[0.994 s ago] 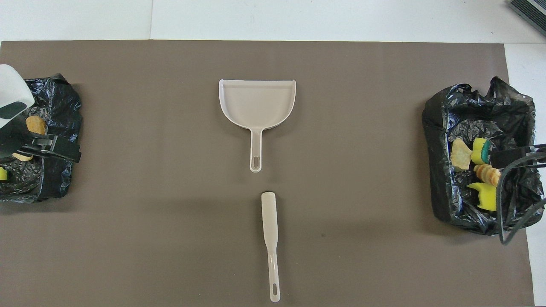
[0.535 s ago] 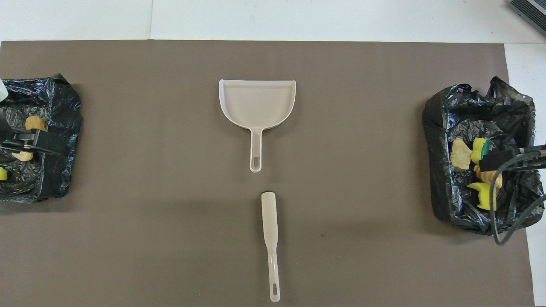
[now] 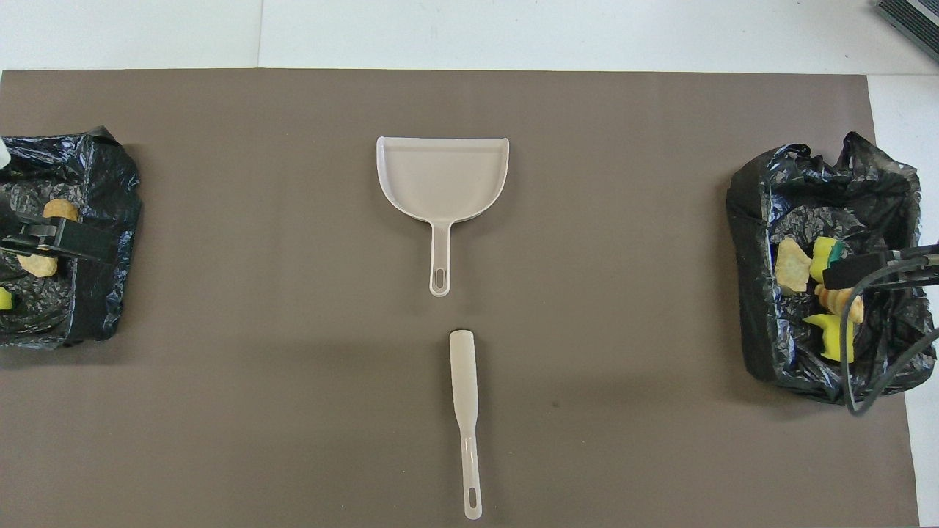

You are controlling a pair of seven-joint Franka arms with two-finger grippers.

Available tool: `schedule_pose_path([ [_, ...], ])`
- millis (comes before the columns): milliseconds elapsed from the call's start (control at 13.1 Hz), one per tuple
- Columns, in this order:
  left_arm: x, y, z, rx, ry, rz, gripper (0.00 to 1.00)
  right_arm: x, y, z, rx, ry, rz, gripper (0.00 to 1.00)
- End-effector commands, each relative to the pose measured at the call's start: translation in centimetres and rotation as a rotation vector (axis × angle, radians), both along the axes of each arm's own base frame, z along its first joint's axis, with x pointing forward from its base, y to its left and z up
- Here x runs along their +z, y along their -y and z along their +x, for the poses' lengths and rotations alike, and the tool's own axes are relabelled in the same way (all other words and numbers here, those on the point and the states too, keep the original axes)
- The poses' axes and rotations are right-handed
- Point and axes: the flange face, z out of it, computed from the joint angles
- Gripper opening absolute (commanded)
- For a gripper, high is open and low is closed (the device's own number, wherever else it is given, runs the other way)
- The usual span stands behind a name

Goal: Sweep and dump trash in bin

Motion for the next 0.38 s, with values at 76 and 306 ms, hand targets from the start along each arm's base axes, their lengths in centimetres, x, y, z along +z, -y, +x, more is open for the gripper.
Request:
schedule_pose_path([
  [76, 0.33, -0.08, 0.15, -0.015, 0.006, 0.018, 1.0, -0.54, 0.59, -0.63, 0.013, 0.0, 0.009, 1.0],
  [306, 0.44, -0.04, 0.28, -0.015, 0.019, 0.014, 1.0, -0.44, 0.7, -0.65, 0.01, 0.004, 0.006, 1.0],
])
